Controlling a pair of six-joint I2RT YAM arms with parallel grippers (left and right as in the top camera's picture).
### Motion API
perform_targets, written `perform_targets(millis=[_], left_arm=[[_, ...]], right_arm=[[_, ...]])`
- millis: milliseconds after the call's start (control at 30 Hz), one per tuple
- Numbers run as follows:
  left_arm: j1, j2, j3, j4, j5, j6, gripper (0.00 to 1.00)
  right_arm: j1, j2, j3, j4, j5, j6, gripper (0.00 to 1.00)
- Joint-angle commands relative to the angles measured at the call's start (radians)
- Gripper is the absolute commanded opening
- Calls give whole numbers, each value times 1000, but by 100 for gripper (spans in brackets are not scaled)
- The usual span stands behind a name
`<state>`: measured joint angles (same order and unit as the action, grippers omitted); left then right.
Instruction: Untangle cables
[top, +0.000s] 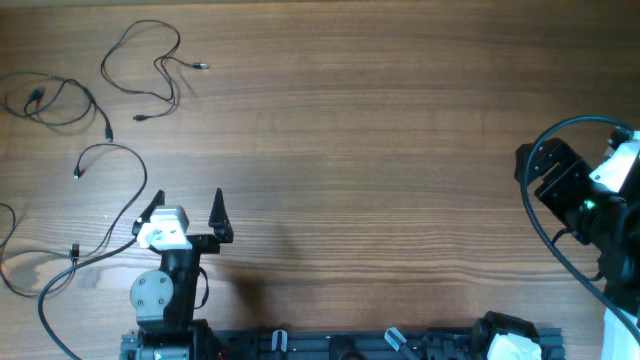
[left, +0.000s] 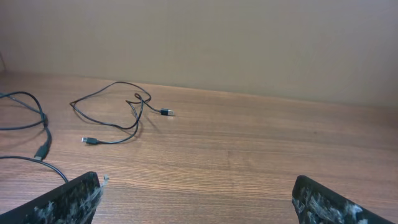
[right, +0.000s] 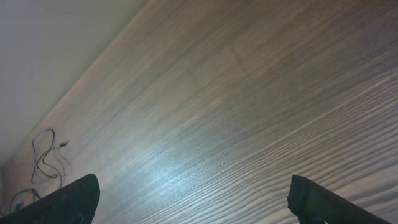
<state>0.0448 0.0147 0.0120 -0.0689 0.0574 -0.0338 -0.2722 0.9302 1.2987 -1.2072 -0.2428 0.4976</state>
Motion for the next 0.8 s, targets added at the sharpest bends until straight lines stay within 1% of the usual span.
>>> perform_targets(millis=[0,367,433,600,767], left_arm=[[-6,-4,-6,-2,8,27,100],[-6,-4,-6,-3,8,27,100],[-6,-4,-6,-2,8,27,100],[-6,-4,-6,-3,8,27,100],[-6,-4,-6,-2,8,27,100]], right_arm=[[0,-37,16,2,5,9,100],[0,-278,16,-2,5,5,100],[0,-366,16,-40,5,3,100],[0,-497,16,-41,10,0,100],[0,-664,16,-44,57,-1,100]])
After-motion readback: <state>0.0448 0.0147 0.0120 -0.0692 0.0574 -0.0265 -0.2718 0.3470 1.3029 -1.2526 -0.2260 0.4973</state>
